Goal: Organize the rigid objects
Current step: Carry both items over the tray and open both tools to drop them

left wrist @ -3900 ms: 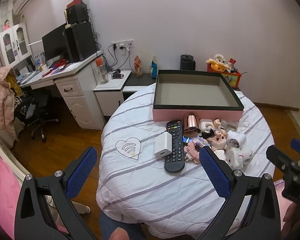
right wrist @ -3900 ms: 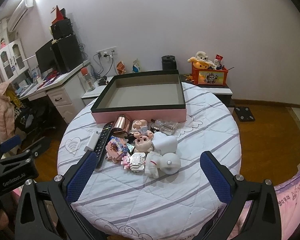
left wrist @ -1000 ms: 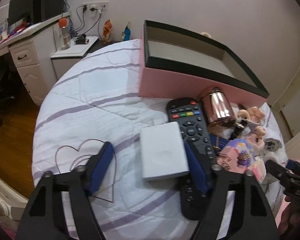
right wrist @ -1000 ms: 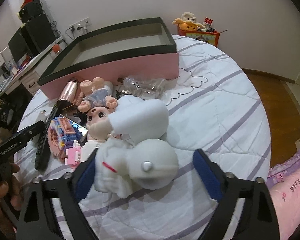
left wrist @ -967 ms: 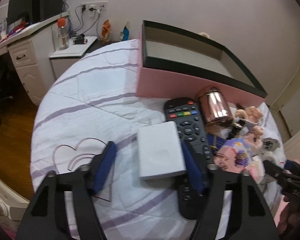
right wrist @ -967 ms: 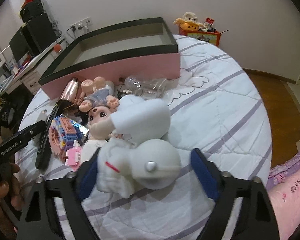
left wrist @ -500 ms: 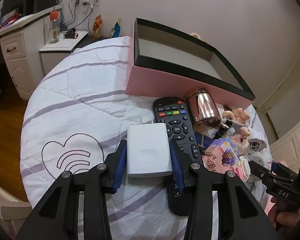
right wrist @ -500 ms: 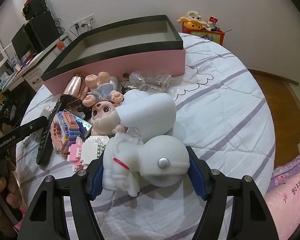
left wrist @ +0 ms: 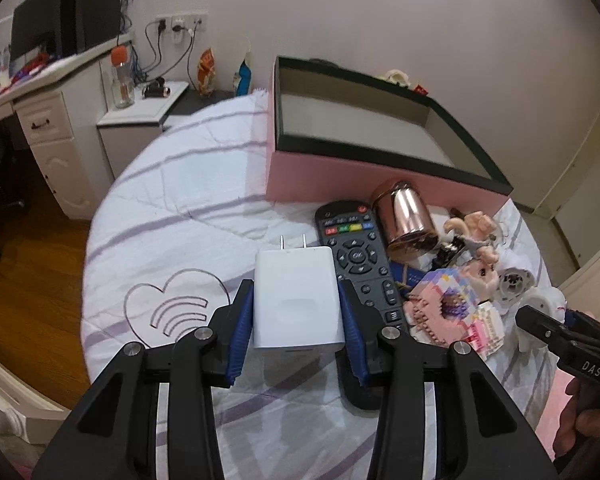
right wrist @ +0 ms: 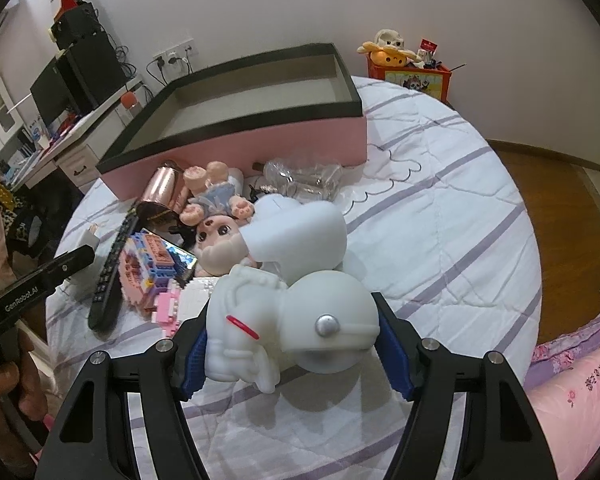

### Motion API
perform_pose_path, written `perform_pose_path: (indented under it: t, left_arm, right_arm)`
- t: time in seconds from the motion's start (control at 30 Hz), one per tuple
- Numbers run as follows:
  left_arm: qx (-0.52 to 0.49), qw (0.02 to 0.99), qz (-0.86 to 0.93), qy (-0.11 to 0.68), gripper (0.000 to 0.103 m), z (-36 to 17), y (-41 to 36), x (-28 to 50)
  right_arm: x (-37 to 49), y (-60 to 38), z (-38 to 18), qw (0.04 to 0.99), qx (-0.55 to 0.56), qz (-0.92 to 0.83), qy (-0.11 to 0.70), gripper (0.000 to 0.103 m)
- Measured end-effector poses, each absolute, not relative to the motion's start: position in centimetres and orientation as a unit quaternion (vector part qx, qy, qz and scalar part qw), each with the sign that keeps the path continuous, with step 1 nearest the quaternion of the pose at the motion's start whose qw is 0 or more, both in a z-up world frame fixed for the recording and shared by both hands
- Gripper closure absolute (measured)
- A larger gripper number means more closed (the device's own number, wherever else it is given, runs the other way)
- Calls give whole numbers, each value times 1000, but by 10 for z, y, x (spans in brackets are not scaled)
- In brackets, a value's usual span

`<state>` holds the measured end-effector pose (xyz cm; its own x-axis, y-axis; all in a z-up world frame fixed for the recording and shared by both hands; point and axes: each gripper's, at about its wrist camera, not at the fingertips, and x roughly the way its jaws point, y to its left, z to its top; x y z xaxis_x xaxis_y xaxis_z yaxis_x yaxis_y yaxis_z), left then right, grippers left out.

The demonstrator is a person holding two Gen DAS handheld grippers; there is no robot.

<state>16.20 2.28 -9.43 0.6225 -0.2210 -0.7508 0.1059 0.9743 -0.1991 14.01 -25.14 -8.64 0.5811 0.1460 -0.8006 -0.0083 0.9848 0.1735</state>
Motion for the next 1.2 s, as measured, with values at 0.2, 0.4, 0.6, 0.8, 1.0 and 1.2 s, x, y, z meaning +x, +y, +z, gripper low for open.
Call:
perform_pose_path:
  t: [0.2,0.4,0.6,0.8,1.0,1.2]
  left_arm:
    - [-67,905,-101,407,62,-69,21,160]
    - [-57,915,-105,385,62,-37,12,175]
    - [-38,923,-105,369,62,-12,-2,204]
    - [-28,930,-97,353,62,9,-13,248]
    - [-19,928,-90,361,62,8,-28,310]
    - [-11,912,-88,401,61,-16,-47,373]
  right_arm:
    - [136,-249,-68,892,82,56,441,32]
    - [149,-245,-38,904,75,69,415,32]
    - [182,-236,-6,918,42,77,386,32]
    - [233,-230,16,925,26,83,370,32]
    - [306,-232,11,918,27,80,386,32]
    - [372,-234,-17,899,29,74,430,32]
